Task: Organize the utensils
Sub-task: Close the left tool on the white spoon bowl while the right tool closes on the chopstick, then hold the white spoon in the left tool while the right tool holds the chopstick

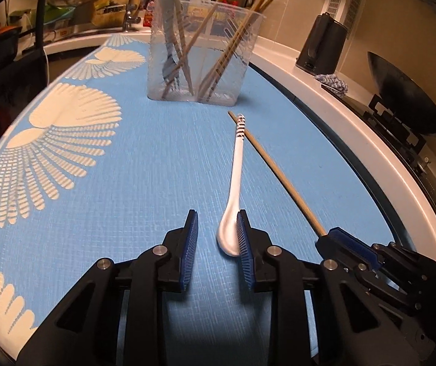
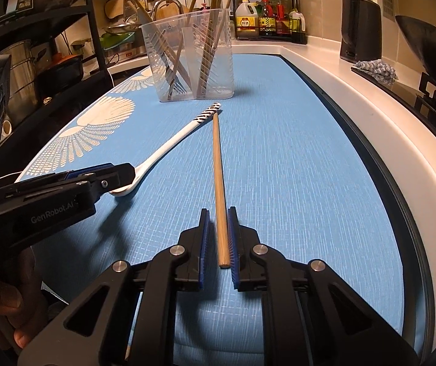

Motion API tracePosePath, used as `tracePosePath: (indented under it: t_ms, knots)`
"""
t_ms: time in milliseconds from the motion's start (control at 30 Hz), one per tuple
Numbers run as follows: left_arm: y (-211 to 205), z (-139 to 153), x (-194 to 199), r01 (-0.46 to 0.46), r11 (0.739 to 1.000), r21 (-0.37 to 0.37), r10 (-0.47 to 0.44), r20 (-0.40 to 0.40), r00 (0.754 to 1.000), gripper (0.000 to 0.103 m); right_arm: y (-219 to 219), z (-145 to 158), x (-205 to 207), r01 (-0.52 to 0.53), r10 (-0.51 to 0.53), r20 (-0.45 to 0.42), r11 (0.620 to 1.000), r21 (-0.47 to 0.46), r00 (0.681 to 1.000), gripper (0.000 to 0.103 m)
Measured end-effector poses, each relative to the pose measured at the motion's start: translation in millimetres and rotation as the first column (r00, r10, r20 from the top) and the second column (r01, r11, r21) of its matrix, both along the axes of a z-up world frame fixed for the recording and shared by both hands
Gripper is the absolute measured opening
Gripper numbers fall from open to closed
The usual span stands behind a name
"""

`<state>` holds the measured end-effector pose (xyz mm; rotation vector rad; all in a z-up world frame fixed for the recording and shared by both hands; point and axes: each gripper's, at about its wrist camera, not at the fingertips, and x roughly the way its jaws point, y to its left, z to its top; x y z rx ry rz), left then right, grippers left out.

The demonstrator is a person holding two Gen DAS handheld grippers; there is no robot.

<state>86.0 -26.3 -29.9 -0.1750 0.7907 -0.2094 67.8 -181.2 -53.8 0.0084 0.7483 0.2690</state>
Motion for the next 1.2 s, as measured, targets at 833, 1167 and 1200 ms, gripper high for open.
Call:
tracePosePath:
  t_ms: [833,1167,1200]
  knots:
    - [67,-3,-25,-0.165,0.98,0.115,0.152,0.113,0.982,0.011,8,1,4,0.051,-0.051,-0.014,0.998,-0.026,0.999,0.007]
    - [71,-7,-26,-0.163,0.98,0.114,0.148,0.132,0.98,0.013,9,1,7,0.064,-0.064,-0.005,0.997,-0.04,0.998,0.008]
    - [71,-7,-26,-0.163,0.98,0.115,0.147,0.133,0.98,0.013,9,1,7,0.065,-0.065,-0.002,0.997,-0.04,0.998,0.008]
